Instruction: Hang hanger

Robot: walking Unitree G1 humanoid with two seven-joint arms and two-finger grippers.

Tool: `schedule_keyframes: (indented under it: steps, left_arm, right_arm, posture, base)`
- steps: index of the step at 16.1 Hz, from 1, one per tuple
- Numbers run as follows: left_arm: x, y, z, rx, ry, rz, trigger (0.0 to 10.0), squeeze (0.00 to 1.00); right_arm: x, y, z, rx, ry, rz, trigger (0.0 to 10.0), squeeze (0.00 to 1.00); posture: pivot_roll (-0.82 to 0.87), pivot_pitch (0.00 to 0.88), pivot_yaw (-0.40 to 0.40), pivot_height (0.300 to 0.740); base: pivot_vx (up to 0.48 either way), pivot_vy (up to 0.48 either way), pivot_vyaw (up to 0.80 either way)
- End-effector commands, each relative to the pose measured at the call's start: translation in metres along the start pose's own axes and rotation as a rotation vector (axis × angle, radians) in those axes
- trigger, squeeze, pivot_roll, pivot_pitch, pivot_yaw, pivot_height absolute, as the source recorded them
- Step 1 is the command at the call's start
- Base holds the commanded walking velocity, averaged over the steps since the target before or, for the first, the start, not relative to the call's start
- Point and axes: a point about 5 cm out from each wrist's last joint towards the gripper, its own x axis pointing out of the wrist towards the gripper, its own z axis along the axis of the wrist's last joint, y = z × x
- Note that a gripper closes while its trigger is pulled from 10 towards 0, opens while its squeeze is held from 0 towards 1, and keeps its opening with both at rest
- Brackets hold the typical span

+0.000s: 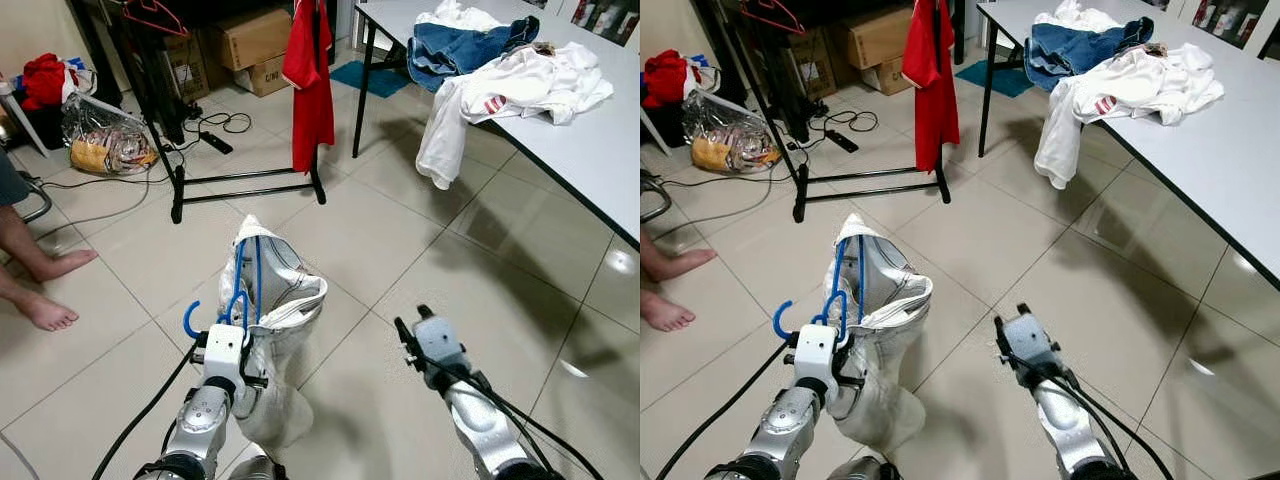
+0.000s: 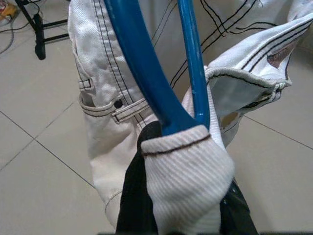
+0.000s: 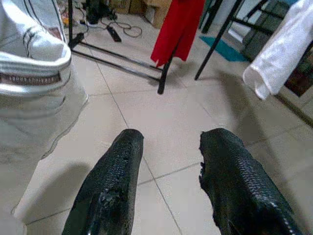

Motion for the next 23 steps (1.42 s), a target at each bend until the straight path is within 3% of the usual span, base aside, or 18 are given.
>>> schedule_keyframes:
  steps: [1, 8, 14, 23]
  left_arm:
    - [0.003, 0.002, 0.006, -0.019, -0.019, 0.012, 10.0, 0.0]
    - [0.003, 0.001, 0.004, -0.026, -0.003, 0.008, 10.0, 0.0]
    - [0.001, 0.002, -0.002, -0.014, 0.041, 0.004, 10.0, 0.0]
    - [0.001, 0.002, -0.002, -0.012, 0.038, 0.013, 10.0, 0.0]
  right_arm:
    - [-0.002, 0.0, -0.005, -0.014, 0.021, 0.015, 10.0, 0.0]
    - [-0.003, 0.001, -0.01, 0.005, 0.046, 0.021, 10.0, 0.0]
    - [-0.007, -0.011, -0.023, 0.13, 0.154, -0.156, 10.0, 0.0]
    - [-0.012, -0.007, -0.028, 0.106, 0.171, -0.124, 10.0, 0.0]
  posture:
    - [-0.02, 0.0, 0.045, 0.74]
    - [-0.01, 0.0, 0.041, 0.74]
    - [-0.02, 0.0, 0.047, 0.74]
    - [-0.02, 0.007, 0.033, 0.74]
  base:
    - [0.0, 0.0, 0.0]
    - [0.0, 0.0, 0.0]
    - [0.0, 0.0, 0.0]
    - [0.0, 0.0, 0.0]
